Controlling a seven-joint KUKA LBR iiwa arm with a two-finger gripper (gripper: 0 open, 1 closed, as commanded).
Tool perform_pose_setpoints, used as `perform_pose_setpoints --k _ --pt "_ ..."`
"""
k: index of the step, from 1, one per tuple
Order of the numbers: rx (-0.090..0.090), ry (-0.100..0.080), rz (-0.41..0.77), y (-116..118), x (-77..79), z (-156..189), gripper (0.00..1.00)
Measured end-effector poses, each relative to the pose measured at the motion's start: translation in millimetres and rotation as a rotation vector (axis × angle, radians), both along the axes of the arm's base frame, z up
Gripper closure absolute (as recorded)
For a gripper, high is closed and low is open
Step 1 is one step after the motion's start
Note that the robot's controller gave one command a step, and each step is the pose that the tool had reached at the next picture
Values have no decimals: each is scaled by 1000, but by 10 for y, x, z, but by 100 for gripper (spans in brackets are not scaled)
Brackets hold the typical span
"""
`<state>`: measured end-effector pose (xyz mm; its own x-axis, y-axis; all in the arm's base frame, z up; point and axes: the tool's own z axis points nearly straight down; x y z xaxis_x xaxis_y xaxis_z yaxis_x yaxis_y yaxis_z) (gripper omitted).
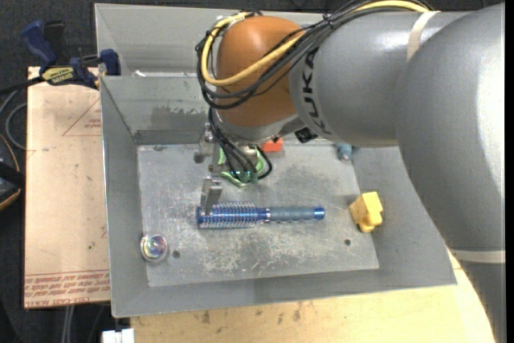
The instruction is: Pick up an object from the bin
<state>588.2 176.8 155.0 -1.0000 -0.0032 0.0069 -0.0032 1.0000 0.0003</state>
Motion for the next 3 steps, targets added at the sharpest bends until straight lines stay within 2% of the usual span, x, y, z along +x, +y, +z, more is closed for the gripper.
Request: perform_pose_setpoints --k 1,2,3 --pt "7 -17 135 -446 -240 -800 0" --pt "7 -24 136 -439 -219 -770 100" --pt "2 -16 338 -469 -277 630 100"
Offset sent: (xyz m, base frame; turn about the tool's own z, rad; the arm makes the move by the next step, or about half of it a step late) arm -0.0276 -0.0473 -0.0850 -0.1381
